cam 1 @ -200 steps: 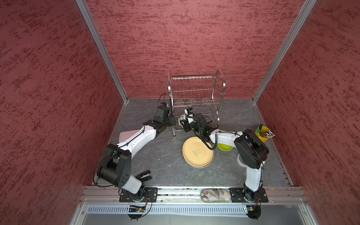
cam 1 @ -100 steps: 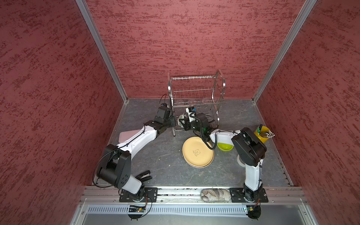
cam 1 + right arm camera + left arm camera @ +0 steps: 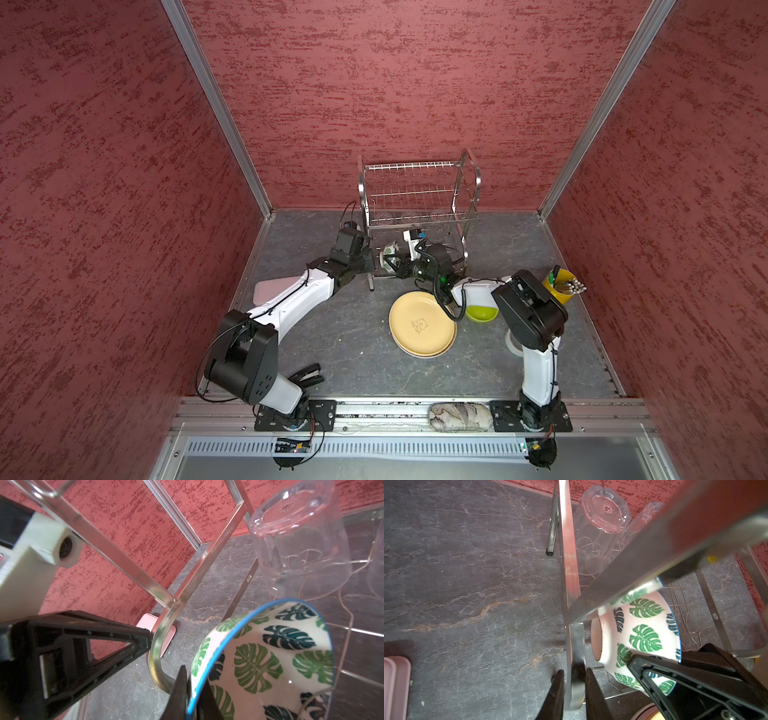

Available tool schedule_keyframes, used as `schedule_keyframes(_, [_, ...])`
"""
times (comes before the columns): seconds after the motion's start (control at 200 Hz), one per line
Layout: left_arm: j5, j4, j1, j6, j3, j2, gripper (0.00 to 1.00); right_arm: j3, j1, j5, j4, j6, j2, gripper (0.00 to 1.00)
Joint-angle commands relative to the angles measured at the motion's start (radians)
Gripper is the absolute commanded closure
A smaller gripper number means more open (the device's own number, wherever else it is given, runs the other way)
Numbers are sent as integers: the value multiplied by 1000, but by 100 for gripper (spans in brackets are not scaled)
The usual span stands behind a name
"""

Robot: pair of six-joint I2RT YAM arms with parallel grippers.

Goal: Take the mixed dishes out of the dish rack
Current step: 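Close the right gripper on the leaf-patterned bowl's rim, then pull the leaf-patterned bowl out of the rack toward the robot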

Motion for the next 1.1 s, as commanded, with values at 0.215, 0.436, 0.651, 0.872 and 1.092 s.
schedule_keyframes(0.215, [-46,-59,2,-5,19,-9,80,-1,-44,-117,350,230,31,100])
schedule_keyframes(0.436, [-51,-64,0,-5,20,-6,80,3,-48,-169,441,315,41,100])
schedule_keyframes(0.651, [-55,-66,-2,-7,15,-7,80,-30,-48,-189,461,348,-10,100])
schedule_keyframes(0.872, [-54,-54,-3,-5,7,-15,81,-114,-44,-186,451,343,-91,100])
schedule_keyframes(1.092, [-43,-43,-3,3,10,-8,80,-200,-29,-165,387,289,-203,100])
